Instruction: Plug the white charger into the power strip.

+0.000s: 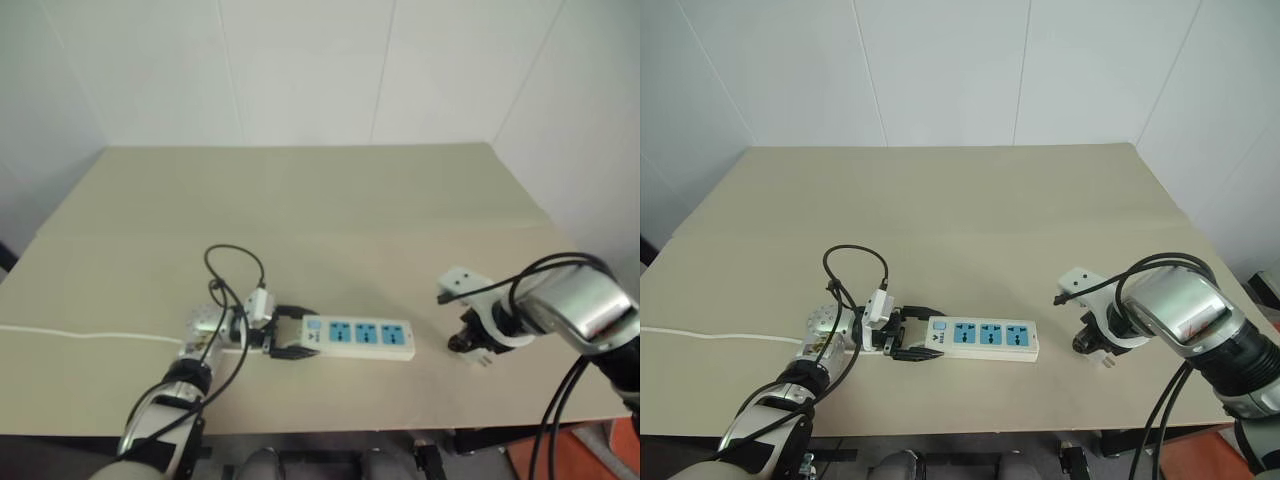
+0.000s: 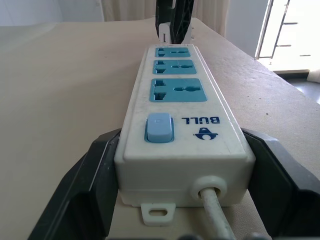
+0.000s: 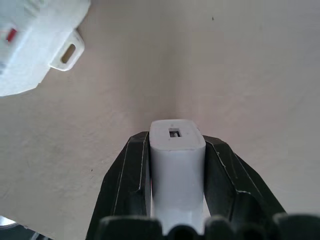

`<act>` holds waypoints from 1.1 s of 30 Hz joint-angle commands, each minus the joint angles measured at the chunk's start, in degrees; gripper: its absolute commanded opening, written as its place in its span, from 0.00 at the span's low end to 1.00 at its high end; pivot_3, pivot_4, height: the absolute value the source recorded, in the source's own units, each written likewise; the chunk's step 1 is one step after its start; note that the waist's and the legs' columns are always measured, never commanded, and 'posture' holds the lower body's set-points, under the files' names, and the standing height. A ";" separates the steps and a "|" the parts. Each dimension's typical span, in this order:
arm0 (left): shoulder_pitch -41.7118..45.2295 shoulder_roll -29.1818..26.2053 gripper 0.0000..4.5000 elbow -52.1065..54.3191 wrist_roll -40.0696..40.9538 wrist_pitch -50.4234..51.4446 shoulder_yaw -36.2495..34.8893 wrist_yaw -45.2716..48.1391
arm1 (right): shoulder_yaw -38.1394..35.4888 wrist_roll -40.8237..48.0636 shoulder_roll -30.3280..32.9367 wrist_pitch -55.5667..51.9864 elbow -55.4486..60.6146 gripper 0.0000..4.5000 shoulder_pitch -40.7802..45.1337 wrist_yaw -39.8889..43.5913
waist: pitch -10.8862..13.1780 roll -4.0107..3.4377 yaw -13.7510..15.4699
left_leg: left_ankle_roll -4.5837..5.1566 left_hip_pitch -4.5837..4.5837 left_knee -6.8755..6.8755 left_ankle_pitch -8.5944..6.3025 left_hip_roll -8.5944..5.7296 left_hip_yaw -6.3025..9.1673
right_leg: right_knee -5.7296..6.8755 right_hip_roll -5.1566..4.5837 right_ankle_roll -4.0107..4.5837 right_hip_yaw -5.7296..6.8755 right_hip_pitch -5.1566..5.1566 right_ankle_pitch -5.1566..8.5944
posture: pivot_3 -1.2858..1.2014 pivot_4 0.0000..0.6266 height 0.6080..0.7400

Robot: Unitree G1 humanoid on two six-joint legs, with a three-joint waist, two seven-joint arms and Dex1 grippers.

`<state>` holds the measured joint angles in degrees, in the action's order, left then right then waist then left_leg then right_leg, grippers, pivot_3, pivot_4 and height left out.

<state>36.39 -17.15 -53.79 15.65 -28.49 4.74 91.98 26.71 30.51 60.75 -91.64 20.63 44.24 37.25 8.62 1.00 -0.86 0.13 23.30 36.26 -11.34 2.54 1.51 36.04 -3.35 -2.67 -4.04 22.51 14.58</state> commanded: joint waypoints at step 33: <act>-5.38 -5.43 0.72 12.66 -1.95 10.78 0.54 -4.63 | -21.41 -2.77 -46.27 98.54 -38.89 0.35 -13.84 40.01 | -0.04 0.05 -0.49 | 0.00 -0.34 0.05 0.01 0.14 0.03 | 0.17 0.22 0.00 -0.01 -0.26 -0.04 | 0.52 0.24 1.00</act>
<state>31.68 -21.17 -42.63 14.62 -18.58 5.10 88.08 5.87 28.11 14.87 3.63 -15.92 28.60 75.15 8.58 1.05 -1.36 0.13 22.94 36.31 -11.33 2.69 1.54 36.23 -3.12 -2.65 -4.05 22.24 14.54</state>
